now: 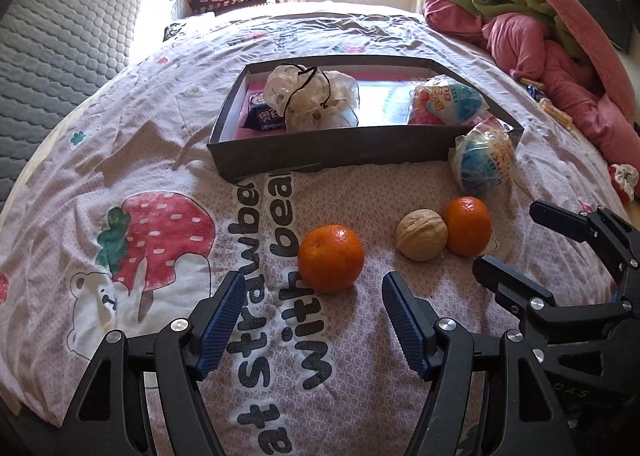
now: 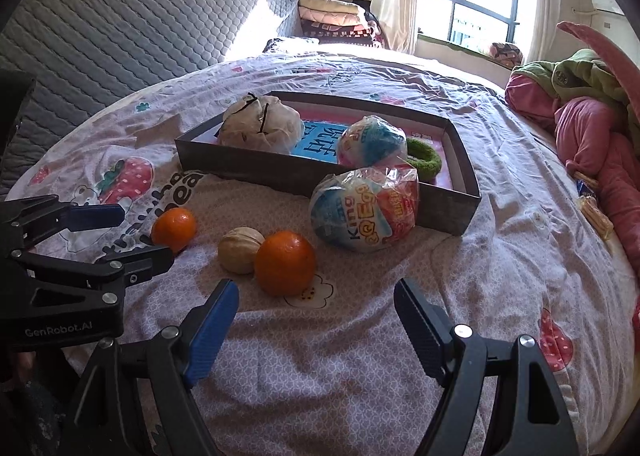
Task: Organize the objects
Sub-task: 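Move both open grippers toward the oranges and walnut on the bedspread, then close the left gripper on the large orange while the right grips the small orange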
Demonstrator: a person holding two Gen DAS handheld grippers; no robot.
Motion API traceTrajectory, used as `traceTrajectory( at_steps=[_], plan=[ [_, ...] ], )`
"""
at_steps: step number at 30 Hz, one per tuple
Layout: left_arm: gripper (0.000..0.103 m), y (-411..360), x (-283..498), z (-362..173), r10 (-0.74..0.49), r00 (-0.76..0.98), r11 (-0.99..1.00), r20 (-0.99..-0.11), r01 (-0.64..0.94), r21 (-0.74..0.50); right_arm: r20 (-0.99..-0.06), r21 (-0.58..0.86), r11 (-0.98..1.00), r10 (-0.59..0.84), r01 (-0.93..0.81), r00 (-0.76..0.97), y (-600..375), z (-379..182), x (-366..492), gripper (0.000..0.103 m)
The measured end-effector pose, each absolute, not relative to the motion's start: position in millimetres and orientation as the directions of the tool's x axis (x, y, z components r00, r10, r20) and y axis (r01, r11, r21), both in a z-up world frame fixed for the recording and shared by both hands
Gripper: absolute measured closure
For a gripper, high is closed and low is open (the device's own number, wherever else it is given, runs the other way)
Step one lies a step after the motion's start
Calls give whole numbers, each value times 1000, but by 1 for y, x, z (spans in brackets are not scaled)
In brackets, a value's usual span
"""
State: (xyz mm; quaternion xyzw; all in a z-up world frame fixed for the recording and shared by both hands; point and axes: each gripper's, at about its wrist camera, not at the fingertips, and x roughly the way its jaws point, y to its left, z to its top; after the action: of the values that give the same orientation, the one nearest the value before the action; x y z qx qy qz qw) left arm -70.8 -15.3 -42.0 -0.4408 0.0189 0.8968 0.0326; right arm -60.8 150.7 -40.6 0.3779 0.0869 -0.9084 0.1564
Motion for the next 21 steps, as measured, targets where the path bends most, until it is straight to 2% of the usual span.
traceTrajectory(
  at_steps=[8, 21],
  plan=[
    [31, -21, -85, -50, 55, -608, -998, -792, -68, -17, -738, -27, -938, -215, 346, -640, 145, -53, -74, 29],
    [31, -21, -102, -62, 41, -622, -999, -782, -50, -12, -732, -26, -931, -231, 365, -641, 134, -59, -85, 50]
  ],
)
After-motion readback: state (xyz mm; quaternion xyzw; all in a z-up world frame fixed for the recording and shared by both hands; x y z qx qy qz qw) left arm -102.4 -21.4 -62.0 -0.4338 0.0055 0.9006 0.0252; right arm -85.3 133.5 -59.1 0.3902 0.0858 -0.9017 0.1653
